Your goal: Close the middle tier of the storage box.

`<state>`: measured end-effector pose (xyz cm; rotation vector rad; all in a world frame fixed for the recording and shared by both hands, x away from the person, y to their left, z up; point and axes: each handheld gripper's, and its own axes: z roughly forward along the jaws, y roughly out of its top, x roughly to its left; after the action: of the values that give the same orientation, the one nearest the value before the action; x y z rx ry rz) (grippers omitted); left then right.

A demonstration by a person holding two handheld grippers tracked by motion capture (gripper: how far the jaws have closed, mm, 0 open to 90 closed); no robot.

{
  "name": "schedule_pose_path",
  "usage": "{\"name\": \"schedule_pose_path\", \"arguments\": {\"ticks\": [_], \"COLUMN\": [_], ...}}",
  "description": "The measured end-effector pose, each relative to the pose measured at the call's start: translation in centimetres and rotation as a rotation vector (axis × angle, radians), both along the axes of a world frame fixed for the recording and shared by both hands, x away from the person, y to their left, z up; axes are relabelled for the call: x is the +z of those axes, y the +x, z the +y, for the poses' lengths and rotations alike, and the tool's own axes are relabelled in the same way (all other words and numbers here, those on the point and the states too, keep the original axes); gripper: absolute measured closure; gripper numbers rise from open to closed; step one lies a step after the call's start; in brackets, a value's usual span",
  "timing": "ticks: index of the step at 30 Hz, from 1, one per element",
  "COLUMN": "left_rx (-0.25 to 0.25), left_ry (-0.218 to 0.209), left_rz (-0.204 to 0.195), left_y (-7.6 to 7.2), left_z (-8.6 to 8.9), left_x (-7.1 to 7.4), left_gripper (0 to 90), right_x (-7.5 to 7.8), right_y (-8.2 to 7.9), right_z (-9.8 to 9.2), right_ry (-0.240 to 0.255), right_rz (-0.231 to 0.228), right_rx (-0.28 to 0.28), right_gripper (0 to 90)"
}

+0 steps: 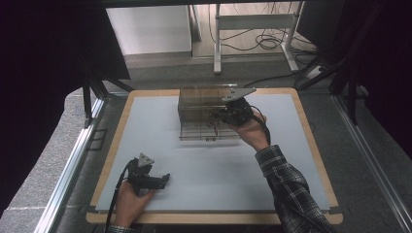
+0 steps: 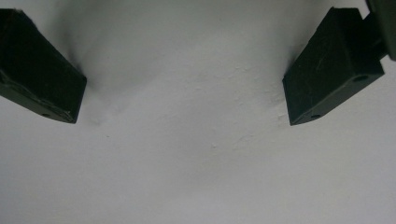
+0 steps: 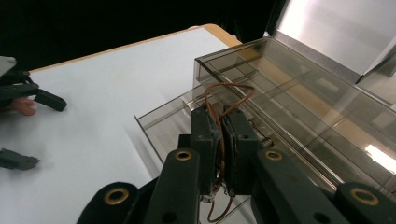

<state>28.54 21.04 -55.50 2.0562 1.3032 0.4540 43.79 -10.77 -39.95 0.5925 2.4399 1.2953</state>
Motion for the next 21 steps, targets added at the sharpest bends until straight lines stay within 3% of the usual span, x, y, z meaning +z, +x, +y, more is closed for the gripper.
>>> {"name": "schedule_pose_path", "arguments": {"ticks": [21], "left_rx": [0.001], "left_ry": [-0.001], "left_rz": [-0.001], "left_y": [0.0], "left_z": [0.0], "left_x": [0.0], "left_gripper": [0.0], "right_x": [-2.1], "right_y": [1.6], "right_z": [0.5], "right_ry": [-0.025], "right_rz": [-0.007], "right_rx": [-0.026], "right_gripper": [82.5]}}
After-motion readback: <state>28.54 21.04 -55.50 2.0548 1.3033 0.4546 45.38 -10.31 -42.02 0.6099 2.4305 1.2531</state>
